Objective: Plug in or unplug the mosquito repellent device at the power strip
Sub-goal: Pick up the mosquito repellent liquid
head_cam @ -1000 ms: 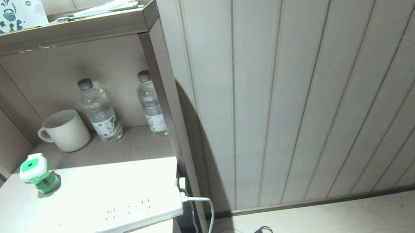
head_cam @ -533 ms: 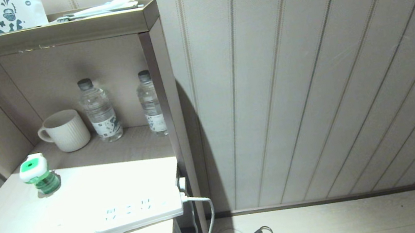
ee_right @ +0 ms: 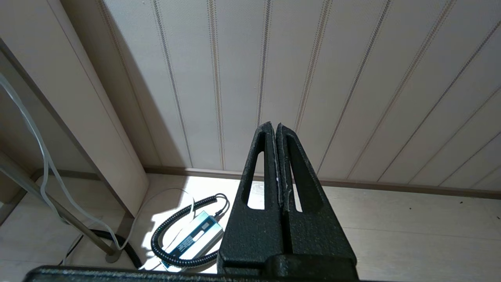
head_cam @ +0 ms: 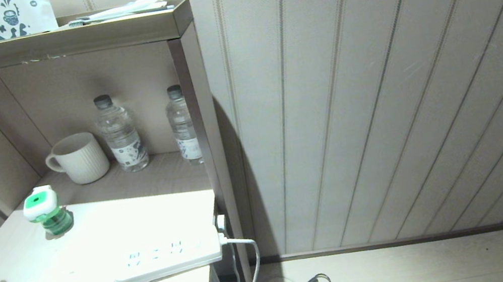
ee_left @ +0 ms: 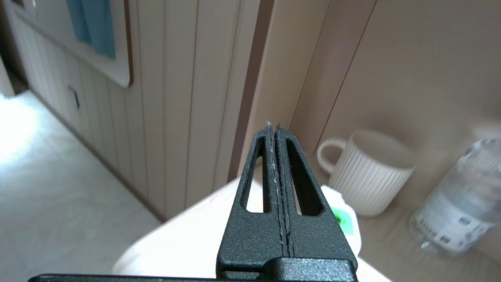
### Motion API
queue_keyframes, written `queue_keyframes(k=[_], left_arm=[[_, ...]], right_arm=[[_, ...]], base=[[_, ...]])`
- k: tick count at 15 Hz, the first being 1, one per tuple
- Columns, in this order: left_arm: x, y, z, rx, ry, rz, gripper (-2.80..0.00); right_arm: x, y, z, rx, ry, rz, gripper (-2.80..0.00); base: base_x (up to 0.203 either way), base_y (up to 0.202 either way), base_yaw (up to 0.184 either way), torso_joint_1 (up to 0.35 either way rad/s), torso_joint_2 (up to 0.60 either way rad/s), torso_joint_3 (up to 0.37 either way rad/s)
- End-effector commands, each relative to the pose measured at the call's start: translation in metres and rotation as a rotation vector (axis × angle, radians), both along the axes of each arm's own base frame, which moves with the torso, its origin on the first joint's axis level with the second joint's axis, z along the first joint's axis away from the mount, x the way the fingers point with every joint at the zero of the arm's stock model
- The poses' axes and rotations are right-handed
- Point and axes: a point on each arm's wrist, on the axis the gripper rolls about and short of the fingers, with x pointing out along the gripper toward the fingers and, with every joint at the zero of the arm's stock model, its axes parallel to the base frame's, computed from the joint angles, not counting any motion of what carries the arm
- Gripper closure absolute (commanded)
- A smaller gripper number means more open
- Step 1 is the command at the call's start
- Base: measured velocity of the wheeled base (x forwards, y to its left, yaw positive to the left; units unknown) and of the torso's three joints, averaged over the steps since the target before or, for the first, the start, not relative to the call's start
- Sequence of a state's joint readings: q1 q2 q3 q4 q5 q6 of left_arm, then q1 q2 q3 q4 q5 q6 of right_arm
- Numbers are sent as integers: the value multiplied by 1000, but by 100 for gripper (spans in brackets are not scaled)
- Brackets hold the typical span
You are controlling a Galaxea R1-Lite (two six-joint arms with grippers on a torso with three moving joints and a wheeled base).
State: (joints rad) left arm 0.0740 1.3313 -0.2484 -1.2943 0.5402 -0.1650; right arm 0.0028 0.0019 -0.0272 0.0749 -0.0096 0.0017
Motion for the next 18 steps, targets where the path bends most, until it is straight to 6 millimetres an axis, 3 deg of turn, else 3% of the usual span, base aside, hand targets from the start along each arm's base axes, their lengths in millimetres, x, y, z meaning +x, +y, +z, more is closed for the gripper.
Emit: queue_keyframes(k=[1,3,4,5,10,13,18], left_arm=[[6,1,-9,-7,45,5,0],[11,1,-12,-6,64,5,0],[12,1,-10,0,64,6,-180],[12,1,-9,3,60,7,-280],[16,1,-13,22,124,4,-280],[31,1,-18,10,176,-9,-280],[53,-17,-36,9,227,-93,-280]], right_arm=[[0,0,0,0,0,1,0],[0,0,0,0,1,1,0],[0,0,0,0,0,1,0],[0,0,0,0,0,1,0],[0,0,0,0,0,1,0],[0,0,0,0,1,-1,0],[0,0,0,0,0,0,0]], base=[[0,0,0,0,0,0],[0,0,0,0,0,0],[0,0,0,0,0,0],[0,0,0,0,0,0],[0,0,0,0,0,0],[0,0,0,0,0,0],[0,0,0,0,0,0]])
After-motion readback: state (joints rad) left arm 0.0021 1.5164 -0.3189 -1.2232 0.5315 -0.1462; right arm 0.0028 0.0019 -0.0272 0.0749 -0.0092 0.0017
